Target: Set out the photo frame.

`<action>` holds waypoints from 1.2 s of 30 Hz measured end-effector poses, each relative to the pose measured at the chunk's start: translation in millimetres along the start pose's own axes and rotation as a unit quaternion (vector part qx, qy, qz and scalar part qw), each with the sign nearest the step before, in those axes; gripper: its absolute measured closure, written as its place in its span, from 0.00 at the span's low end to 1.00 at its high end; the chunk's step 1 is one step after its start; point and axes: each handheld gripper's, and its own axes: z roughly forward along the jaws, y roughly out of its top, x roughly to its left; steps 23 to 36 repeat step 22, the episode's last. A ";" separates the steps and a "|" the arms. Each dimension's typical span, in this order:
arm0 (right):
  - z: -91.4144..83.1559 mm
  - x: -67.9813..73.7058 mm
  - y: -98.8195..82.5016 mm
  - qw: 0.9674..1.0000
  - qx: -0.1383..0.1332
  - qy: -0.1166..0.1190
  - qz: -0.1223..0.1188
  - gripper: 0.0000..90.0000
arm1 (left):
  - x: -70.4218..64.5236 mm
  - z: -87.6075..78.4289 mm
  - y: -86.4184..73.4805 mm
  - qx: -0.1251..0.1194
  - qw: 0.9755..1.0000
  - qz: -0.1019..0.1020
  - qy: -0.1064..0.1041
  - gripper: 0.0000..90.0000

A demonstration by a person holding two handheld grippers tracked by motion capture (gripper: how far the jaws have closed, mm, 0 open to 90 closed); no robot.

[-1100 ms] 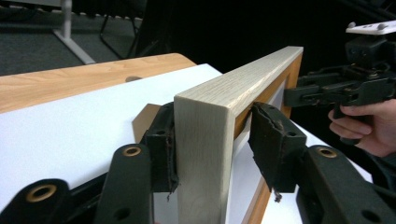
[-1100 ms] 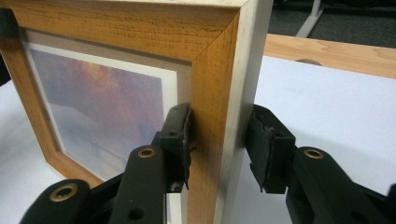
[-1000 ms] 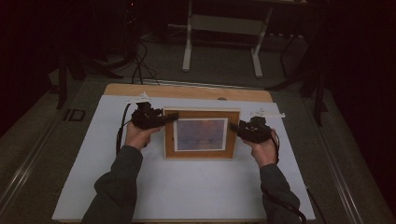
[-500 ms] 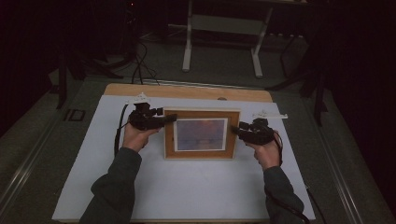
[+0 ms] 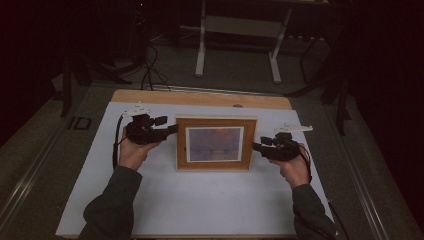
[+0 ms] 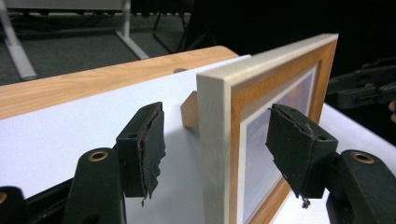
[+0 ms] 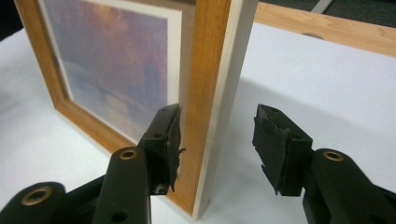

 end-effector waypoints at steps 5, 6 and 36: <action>-4.2 2.2 -7.2 1.000 0.024 0.002 -0.019 0.55 | -10.5 -8.2 -12.7 0.021 0.999 0.020 0.025 0.41; -4.5 2.5 -9.6 0.999 0.028 0.001 -0.023 0.55 | -12.0 -9.7 -16.1 0.024 0.999 0.024 0.027 0.41; -4.7 -6.9 -55.9 0.998 0.065 -0.020 -0.006 0.48 | -31.2 -15.1 -78.2 0.090 0.992 0.051 0.068 0.40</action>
